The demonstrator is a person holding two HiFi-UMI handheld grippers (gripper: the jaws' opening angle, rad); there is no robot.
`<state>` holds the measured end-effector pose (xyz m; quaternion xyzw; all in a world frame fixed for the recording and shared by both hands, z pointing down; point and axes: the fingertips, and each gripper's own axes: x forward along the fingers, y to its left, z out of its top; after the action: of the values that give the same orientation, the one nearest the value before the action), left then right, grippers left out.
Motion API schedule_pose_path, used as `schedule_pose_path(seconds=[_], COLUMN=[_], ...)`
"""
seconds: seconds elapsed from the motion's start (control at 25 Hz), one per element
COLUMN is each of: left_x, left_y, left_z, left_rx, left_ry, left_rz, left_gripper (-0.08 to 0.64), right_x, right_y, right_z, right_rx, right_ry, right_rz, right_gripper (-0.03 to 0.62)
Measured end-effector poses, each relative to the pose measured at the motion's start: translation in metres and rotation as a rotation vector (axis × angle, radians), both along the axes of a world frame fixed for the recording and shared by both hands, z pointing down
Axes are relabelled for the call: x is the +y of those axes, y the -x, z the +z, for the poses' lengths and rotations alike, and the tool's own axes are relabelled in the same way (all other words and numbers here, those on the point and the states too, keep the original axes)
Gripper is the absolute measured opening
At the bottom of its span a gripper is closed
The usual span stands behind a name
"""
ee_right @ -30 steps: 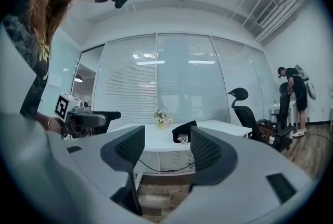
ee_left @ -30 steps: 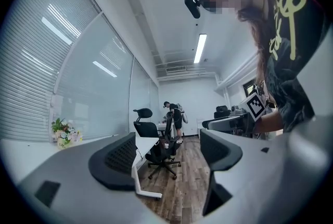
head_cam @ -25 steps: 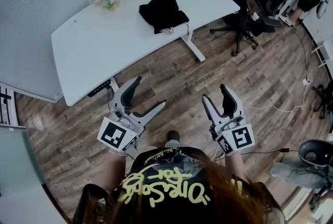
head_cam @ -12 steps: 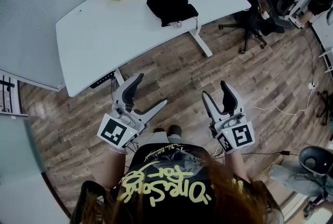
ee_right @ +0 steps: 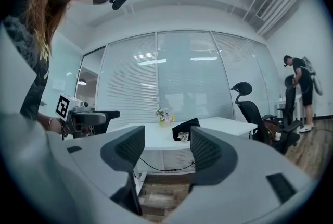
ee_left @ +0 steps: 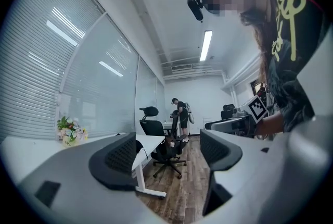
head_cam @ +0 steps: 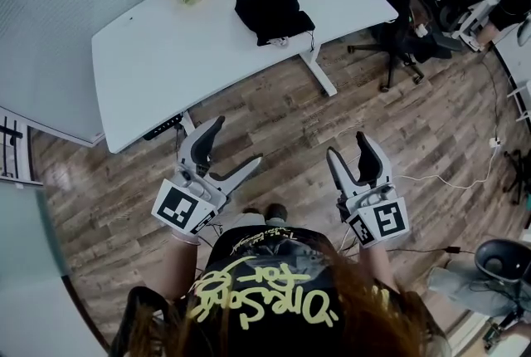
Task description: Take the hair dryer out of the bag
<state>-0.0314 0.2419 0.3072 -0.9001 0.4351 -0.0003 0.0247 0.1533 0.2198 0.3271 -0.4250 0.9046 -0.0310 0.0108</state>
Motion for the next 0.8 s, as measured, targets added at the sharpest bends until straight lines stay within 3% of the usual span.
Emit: schedule_pose_path(seconds=[0.36, 0.6, 0.8], left_x=[-0.002, 0.009, 0.001], left_y=[-0.014, -0.004, 0.010], left_z=[-0.023, -0.005, -0.007], left_rx=[-0.051, -0.071, -0.058], left_ry=[-0.063, -0.005, -0.013], left_rz=[-0.009, -0.040, -0.066], left_gripper=[0.377, 0.377, 0.377], right_x=[0.001, -0.009, -0.023], right_y=[-0.008, -0.011, -0.008], right_z=[-0.001, 0.003, -0.004], right_rx=[-0.018, -0.024, -0.006], right_ry=[0.011, 0.013, -0.021], right_rz=[-0.025, -0.027, -0.018], right_gripper=[0.256, 0.256, 0.256])
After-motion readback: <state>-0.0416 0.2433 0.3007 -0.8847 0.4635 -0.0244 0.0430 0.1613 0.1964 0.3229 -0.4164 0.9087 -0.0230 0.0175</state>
